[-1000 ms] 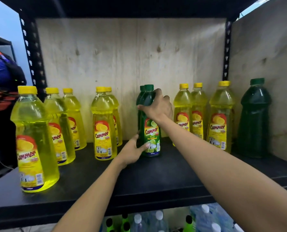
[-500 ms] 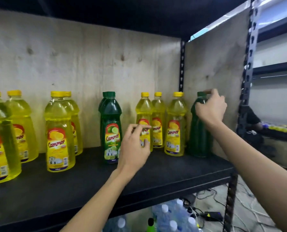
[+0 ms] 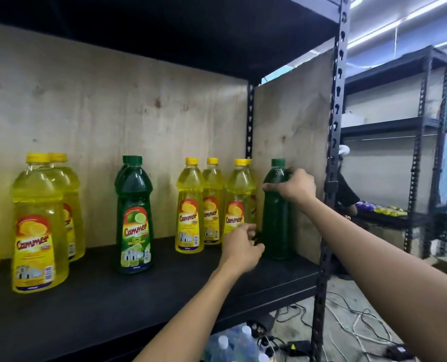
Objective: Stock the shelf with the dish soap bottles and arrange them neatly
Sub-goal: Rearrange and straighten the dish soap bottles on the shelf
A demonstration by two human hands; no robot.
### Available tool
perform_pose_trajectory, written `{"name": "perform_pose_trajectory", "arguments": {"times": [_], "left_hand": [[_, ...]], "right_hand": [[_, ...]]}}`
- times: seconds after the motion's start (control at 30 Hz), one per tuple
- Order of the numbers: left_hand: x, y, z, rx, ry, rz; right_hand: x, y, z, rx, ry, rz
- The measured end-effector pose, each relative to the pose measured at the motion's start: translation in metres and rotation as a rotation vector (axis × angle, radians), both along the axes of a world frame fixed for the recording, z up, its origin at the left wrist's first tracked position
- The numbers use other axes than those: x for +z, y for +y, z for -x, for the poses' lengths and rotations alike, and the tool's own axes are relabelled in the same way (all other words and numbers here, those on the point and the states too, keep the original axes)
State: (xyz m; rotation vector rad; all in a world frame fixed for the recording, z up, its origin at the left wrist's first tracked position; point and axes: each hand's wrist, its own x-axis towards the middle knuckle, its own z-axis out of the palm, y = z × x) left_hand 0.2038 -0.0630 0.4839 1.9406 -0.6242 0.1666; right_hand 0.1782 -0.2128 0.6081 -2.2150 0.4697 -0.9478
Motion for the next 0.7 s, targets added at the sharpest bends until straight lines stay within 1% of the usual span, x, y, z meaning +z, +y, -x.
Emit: {"name": "perform_pose_trajectory", "arguments": {"times": [0.07,0.23,0.37,0.43,0.47,0.53,0.6,0.67,0.7], "left_hand": [[-0.004,-0.007,0.003,0.024,0.027,0.030],[-0.009,-0.037,0.017,0.104,0.017,0.102],[-0.008,-0.062,0.029,0.168,0.037,0.296],[-0.009,-0.068,0.029,0.208,0.034,0.378],[-0.010,-0.069,0.026,0.209,0.037,0.388],[-0.012,-0.064,0.017,0.153,0.036,0.333],[-0.014,-0.051,0.007,0.040,0.001,0.240],[-0.013,-0.031,-0.002,-0.070,-0.035,0.161],[-0.010,-0.020,-0.004,-0.120,-0.051,0.116]], "right_hand": [[-0.002,0.002,0.009,-0.014,-0.001,0.067],[0.002,0.020,0.031,0.081,0.034,0.178],[-0.004,0.043,0.034,0.095,0.028,0.376],[-0.006,0.046,0.031,0.126,0.052,0.406],[-0.003,0.045,0.031,0.165,0.088,0.397],[0.007,0.038,0.034,0.291,0.199,0.373],[0.019,0.029,0.040,0.475,0.349,0.357],[0.030,0.024,0.048,0.632,0.469,0.394],[0.033,0.024,0.052,0.685,0.486,0.422]]}}
